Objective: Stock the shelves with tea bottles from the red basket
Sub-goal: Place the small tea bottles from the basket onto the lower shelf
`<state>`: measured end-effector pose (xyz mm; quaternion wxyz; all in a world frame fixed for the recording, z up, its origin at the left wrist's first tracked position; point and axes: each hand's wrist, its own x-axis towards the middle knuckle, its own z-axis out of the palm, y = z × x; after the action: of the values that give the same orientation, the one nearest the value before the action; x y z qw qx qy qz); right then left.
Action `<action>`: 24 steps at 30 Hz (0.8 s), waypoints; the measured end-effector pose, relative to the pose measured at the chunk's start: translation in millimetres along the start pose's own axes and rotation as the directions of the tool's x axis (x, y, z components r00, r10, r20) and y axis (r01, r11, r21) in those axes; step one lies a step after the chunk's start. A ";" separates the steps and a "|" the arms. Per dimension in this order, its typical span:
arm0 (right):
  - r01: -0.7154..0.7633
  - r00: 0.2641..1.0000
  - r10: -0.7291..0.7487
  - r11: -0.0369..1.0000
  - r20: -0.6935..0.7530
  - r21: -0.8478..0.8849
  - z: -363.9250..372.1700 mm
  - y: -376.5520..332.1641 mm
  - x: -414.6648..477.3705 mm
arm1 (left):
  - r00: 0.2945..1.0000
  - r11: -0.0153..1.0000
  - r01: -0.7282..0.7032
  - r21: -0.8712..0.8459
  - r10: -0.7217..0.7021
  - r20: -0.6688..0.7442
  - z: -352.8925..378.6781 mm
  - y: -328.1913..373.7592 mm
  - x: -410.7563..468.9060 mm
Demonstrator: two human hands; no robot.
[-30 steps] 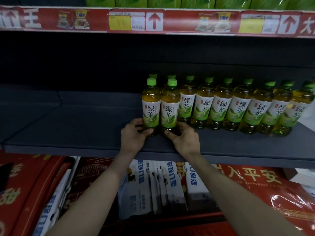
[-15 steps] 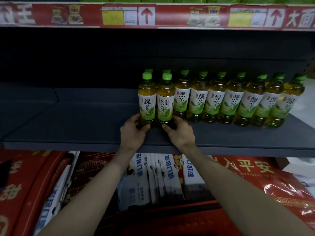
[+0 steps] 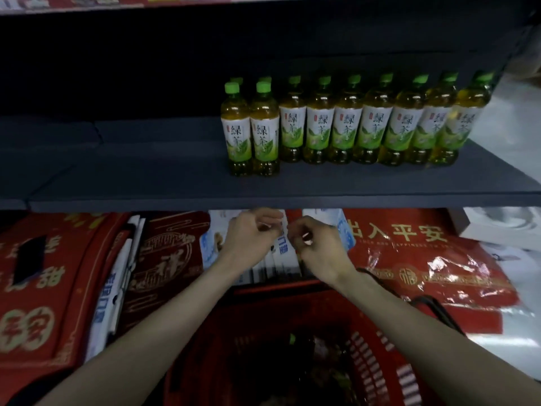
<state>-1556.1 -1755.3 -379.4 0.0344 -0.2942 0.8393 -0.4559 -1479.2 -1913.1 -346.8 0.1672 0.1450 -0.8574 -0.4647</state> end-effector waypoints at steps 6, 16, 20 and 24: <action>0.008 0.961 0.015 0.996 0.276 -0.085 -3.7 51.0 -63.7 | 0.946 0.985 0.162 0.062 -0.173 0.275 49.7 -41.5 -60.1; -0.106 0.725 0.353 0.906 0.592 -0.411 26.4 138.7 -106.3 | 0.555 0.752 0.246 0.611 -0.627 0.547 115.1 -136.7 -94.8; -0.150 0.557 0.548 0.805 0.624 -0.573 43.9 167.1 -124.3 | 0.429 0.664 0.266 0.699 -0.730 0.531 133.4 -187.4 -113.4; -0.202 0.371 0.663 0.741 0.650 -0.640 68.8 185.2 -147.5 | 0.374 0.600 0.268 0.754 -0.786 0.492 142.5 -230.9 -135.6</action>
<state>-1497.7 -1652.9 -596.0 0.4940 -0.2364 0.8367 -0.0112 -1395.5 -1873.2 -635.6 -0.4513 0.2459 -0.8258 -0.2320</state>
